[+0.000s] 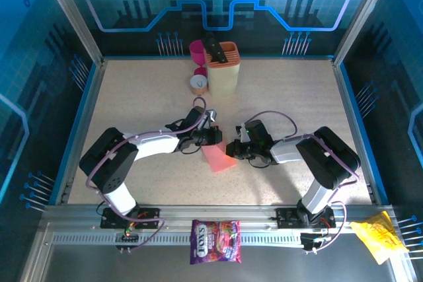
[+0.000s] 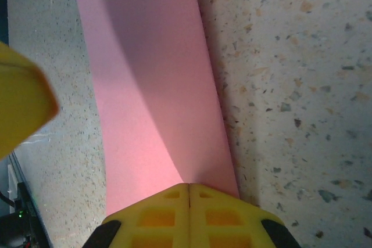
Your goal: Fold a paper plane with a square sheet of paper (pick it up from the middle)
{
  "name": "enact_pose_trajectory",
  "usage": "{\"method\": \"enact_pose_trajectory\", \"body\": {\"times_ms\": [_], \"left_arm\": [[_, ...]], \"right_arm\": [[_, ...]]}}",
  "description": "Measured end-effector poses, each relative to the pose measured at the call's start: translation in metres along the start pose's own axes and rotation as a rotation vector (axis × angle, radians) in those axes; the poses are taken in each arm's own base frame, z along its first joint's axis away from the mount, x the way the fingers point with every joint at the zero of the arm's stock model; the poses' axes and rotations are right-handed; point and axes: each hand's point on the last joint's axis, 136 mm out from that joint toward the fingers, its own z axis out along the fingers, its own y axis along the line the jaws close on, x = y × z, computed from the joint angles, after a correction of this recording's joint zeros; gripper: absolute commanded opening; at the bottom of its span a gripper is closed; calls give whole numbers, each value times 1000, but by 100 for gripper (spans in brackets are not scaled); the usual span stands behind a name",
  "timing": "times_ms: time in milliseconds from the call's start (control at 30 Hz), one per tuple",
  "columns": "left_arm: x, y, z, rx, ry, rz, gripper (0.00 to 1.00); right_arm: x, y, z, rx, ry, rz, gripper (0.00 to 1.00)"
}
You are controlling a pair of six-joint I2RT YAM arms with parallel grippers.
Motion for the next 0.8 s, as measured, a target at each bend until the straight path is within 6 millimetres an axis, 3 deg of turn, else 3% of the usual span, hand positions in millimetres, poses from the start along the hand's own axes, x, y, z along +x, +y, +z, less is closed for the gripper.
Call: {"method": "enact_pose_trajectory", "body": {"times_ms": [167,500,800], "left_arm": [[4,4,11,8,12,-19,0],[31,32,16,-41,45,-54,0],[30,40,17,-76,25,-67,0]], "right_arm": [[2,1,1,4,16,-4,0],[4,6,-2,-3,35,-7,0],[5,22,-9,-35,23,-46,0]]}}
